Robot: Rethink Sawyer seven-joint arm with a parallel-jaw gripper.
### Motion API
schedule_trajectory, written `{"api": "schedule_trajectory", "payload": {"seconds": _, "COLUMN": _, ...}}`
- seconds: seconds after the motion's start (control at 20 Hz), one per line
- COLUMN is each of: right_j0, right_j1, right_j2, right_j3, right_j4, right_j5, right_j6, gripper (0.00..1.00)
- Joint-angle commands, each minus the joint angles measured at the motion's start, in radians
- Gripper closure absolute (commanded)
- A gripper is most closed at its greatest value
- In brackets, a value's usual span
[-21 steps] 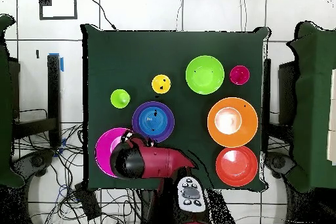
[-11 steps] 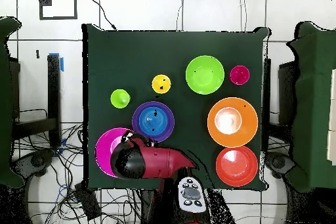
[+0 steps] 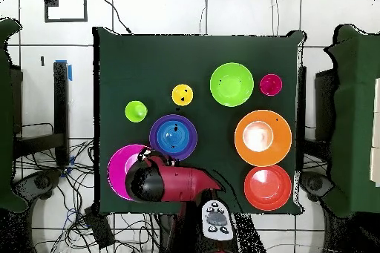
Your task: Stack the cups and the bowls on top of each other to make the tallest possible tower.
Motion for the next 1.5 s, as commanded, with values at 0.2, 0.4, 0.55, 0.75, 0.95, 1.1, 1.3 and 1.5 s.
{"api": "schedule_trajectory", "payload": {"seconds": 0.2, "right_j0": -0.015, "right_j1": 0.066, "right_j2": 0.063, "right_j3": 0.018, "right_j4": -0.038, "right_j5": -0.006, "right_j6": 0.082, "gripper": 0.0}}
{"api": "schedule_trajectory", "payload": {"seconds": 0.4, "right_j0": -0.069, "right_j1": 0.125, "right_j2": 0.076, "right_j3": 0.005, "right_j4": -0.079, "right_j5": -0.07, "right_j6": 0.056, "gripper": 0.0}}
{"api": "schedule_trajectory", "payload": {"seconds": 0.55, "right_j0": -0.098, "right_j1": 0.141, "right_j2": 0.084, "right_j3": -0.008, "right_j4": -0.108, "right_j5": -0.074, "right_j6": 0.034, "gripper": 0.0}}
{"api": "schedule_trajectory", "payload": {"seconds": 0.75, "right_j0": -0.108, "right_j1": 0.182, "right_j2": 0.086, "right_j3": -0.023, "right_j4": -0.139, "right_j5": -0.11, "right_j6": 0.043, "gripper": 0.0}}
{"api": "schedule_trajectory", "payload": {"seconds": 0.95, "right_j0": -0.119, "right_j1": 0.219, "right_j2": 0.095, "right_j3": -0.045, "right_j4": -0.161, "right_j5": -0.133, "right_j6": 0.049, "gripper": 0.0}}
{"api": "schedule_trajectory", "payload": {"seconds": 1.1, "right_j0": -0.108, "right_j1": 0.212, "right_j2": 0.096, "right_j3": -0.033, "right_j4": -0.157, "right_j5": -0.133, "right_j6": 0.069, "gripper": 0.0}}
{"api": "schedule_trajectory", "payload": {"seconds": 1.3, "right_j0": -0.083, "right_j1": 0.176, "right_j2": 0.099, "right_j3": 0.005, "right_j4": -0.135, "right_j5": -0.143, "right_j6": 0.11, "gripper": 0.0}}
{"api": "schedule_trajectory", "payload": {"seconds": 1.5, "right_j0": -0.088, "right_j1": 0.123, "right_j2": 0.117, "right_j3": 0.028, "right_j4": -0.124, "right_j5": -0.089, "right_j6": 0.103, "gripper": 0.0}}
